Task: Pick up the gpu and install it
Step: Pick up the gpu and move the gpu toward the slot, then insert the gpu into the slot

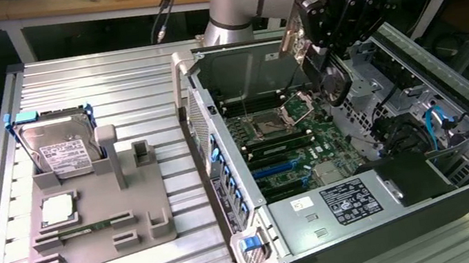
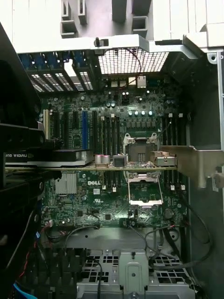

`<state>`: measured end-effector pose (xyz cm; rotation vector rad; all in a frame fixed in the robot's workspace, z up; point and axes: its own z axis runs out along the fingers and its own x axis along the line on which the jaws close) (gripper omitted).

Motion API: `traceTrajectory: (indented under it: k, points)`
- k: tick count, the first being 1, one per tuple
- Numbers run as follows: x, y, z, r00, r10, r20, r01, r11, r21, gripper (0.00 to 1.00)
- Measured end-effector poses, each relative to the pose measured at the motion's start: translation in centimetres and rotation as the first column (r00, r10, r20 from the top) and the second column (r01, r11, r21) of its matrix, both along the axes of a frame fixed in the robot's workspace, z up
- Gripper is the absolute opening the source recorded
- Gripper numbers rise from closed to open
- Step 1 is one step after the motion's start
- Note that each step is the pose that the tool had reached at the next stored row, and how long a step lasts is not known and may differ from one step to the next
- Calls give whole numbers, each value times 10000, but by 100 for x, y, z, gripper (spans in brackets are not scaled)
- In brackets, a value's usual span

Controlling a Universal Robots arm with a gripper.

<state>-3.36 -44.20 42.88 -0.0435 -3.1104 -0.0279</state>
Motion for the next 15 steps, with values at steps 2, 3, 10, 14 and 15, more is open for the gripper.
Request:
traceTrajectory:
  k: [2, 3, 10, 14, 15]
  points:
    - [0, 1, 0, 10000, 1, 0, -1, 10000, 0, 27]
    - [0, 0, 0, 10000, 0, 0, 0, 10000, 0, 27]
    - [6, 0, -8, 9947, 1033, 0, -1033, 9947, 1, 27]
    - [8, 0, -14, 9854, 1700, 0, -1700, 9854, 0, 27]
    - [8, 0, -15, 9826, 1855, 0, -1855, 9826, 0, 27]
